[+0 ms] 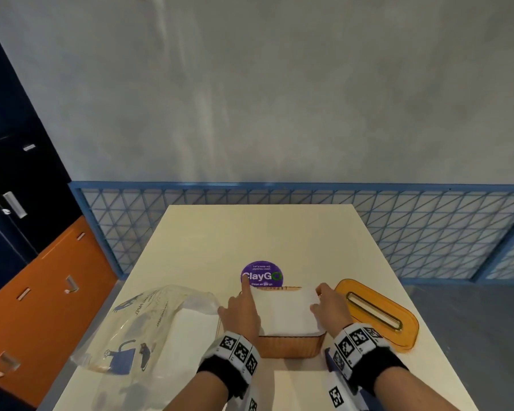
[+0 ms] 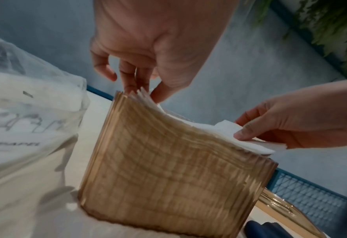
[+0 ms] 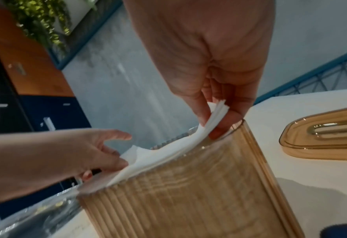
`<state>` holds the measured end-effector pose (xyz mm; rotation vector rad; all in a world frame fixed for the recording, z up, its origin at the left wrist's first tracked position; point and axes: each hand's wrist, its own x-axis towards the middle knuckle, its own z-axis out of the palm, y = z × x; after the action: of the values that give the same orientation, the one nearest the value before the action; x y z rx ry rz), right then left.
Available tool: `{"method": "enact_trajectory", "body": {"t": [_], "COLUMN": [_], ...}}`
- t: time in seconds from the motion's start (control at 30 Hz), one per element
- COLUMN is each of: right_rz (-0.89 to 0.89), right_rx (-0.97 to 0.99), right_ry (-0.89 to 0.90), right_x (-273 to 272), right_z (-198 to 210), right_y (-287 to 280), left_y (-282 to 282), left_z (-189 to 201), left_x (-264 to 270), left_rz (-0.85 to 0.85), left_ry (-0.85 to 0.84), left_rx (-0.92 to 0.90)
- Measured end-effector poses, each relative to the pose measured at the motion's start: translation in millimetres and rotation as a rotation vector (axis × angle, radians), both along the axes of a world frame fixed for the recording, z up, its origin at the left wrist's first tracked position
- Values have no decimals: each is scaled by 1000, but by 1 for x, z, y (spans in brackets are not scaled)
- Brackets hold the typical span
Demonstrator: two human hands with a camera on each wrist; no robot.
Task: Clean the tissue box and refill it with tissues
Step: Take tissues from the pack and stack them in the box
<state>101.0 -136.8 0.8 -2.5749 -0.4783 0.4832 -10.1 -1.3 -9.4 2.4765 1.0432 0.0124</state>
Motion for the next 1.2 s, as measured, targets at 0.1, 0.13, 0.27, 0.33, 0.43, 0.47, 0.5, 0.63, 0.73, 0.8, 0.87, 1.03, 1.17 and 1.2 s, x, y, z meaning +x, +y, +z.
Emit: {"method": "enact_trajectory", "body": {"t": [0.1, 0.13, 0.27, 0.33, 0.43, 0.47, 0.5, 0.63, 0.73, 0.8, 0.87, 1.03, 1.17, 1.2], "right_rz": [55, 68, 132, 193, 370, 475, 571, 696, 692, 685, 689, 705, 684, 669], "right_rx": [3, -7, -31, -93, -164, -190, -234, -434, -502, -520, -550, -636, -615, -581], "right_ry": [-85, -101, -160, -350, -495, -451, -380, -128, -86, -75, -70, -126, -208, -204], "right_x": [-4, -6, -13, -15, -17, -14, -12, -7, -4, -2, -1, -7, -5, -2], "right_z": [-6, -6, -13, -14, -5, -3, 0, 3, 3, 5, 7, 8, 4, 4], "right_y": [2, 3, 1, -1, -2, -3, -5, -6, -7, -8, -8, -1, -1, -3], "left_y": [0, 0, -2, 1, 12, 16, 19, 27, 32, 34, 33, 26, 23, 26], "left_z": [-1, -2, -6, -3, 3, 6, 10, 20, 25, 28, 29, 18, 19, 18], "left_x": [3, 4, 4, 1, -5, -7, -9, -4, 3, 6, 7, 5, -2, -6], "left_rz": [-8, -9, -11, -90, -402, -507, -580, -692, -728, -749, -772, -775, -732, -701], "left_ry": [50, 68, 125, 104, 112, 160, 229, 466, 570, 625, 650, 578, 498, 441], "left_rx": [60, 78, 176, 240, 268, 243, 203, 154, 143, 148, 201, 365, 374, 348]}}
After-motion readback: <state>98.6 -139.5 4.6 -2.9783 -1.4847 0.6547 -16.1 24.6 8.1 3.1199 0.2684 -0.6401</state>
